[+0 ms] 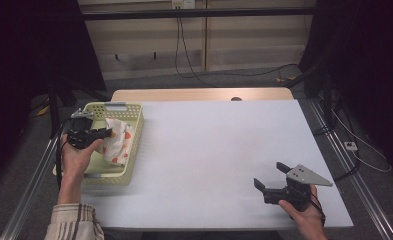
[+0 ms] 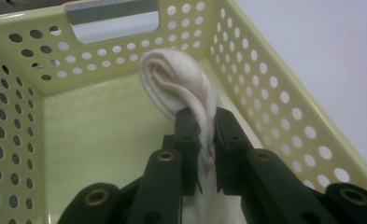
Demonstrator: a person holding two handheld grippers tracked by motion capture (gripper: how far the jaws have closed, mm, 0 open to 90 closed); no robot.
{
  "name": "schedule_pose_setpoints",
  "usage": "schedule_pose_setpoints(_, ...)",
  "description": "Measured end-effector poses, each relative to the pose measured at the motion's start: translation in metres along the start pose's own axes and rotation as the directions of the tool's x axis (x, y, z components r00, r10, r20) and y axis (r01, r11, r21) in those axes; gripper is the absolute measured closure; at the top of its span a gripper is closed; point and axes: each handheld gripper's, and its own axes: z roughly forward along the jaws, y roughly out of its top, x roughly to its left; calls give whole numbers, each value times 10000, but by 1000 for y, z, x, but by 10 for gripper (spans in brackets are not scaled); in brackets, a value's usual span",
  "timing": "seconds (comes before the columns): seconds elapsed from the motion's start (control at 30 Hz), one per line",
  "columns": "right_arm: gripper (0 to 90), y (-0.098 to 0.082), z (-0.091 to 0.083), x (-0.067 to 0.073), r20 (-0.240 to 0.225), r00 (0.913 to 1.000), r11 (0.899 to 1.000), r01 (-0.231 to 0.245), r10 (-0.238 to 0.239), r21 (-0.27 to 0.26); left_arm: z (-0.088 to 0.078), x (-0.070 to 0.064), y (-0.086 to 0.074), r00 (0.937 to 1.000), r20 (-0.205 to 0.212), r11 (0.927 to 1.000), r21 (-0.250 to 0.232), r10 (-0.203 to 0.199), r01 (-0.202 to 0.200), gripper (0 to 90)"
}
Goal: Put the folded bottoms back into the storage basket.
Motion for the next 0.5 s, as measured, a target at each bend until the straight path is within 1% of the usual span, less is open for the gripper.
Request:
schedule_pose_setpoints(0.27, 25, 0, 0, 0, 8, 10000, 10000, 15, -15, -24, 4, 1, 0, 9999, -141, 9999, 84, 88, -87, 815)
schedule_pose_setpoints(0.33, 25, 0, 0, 0, 10, 10000, 10000, 18, -18, -26, 4, 2, -1, 9999, -153, 10000, 88, 33, -32, 814)
schedule_pose_setpoints(0.4, 25, 0, 0, 0, 10, 10000, 10000, 13, -13, -23, 5, 2, -1, 9998, -187, 9999, 128, 60, -58, 814)
schedule_pose_setpoints(0.5, 25, 0, 0, 0, 14, 10000, 10000, -20, 20, 11, 6, 3, -1, 9999, -138, 9998, 180, -28, 31, 814)
